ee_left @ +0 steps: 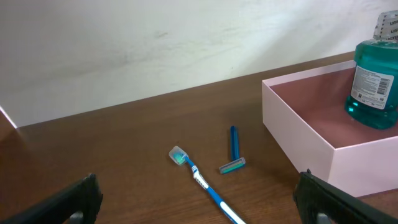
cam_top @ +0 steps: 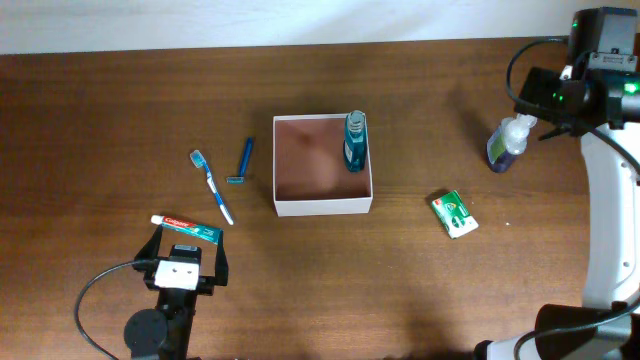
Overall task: Pack container
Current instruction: 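Open the right gripper and withdraw toward the soap pump bottle, then lower the right gripper onto the foam soap pump bottle and grasp it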
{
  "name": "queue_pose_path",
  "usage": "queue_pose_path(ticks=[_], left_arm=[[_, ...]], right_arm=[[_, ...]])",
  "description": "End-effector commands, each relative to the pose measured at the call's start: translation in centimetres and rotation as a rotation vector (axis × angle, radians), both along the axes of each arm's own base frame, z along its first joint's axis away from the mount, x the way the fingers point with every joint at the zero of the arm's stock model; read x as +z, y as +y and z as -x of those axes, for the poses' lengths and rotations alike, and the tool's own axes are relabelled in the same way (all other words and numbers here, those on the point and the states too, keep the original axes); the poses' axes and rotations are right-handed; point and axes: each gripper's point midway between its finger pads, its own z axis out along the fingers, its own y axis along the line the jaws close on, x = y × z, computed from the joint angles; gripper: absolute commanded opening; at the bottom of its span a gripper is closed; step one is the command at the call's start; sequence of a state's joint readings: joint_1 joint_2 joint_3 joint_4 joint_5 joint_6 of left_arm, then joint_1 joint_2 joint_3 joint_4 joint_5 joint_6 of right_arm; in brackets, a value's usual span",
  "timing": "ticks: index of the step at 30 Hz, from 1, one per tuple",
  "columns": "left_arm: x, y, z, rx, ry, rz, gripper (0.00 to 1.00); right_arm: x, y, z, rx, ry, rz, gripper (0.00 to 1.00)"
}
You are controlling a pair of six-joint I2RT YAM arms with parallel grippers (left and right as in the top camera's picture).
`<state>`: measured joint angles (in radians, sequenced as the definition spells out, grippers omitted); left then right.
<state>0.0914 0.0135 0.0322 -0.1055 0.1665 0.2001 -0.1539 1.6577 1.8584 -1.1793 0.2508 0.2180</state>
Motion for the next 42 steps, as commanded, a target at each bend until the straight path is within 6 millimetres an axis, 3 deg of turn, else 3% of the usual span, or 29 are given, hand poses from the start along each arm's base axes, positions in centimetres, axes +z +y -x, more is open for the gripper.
queue_pose_path(ticks=[1,11,22,38,42], left_arm=[[-0.1,0.2,0.0,0.01,-0.002,0.008,1.0],[-0.1,0.2,0.0,0.011,-0.002,0.008,1.0],[-0.1,0.2,0.0,0.01,-0.002,0.008,1.0],[-0.1,0.2,0.0,0.01,-0.002,0.008,1.0],[-0.1,0.2,0.0,0.01,-0.002,0.008,1.0]], right_arm=[[-1.1,0.1,-0.1,0.051,0.037,-0.028,0.86],[-4.9,-0.2,-1.2,0.185,0.182,0.021,0.92],[-8.4,-1.0,-3.8,0.18,0.205,0.001,0.75],[-11.3,-1.5,-4.9,0.243,0.213,-0.112,0.71],[-11.7,-1.6,-5.3,0.244,0.211,-0.109,0.65]])
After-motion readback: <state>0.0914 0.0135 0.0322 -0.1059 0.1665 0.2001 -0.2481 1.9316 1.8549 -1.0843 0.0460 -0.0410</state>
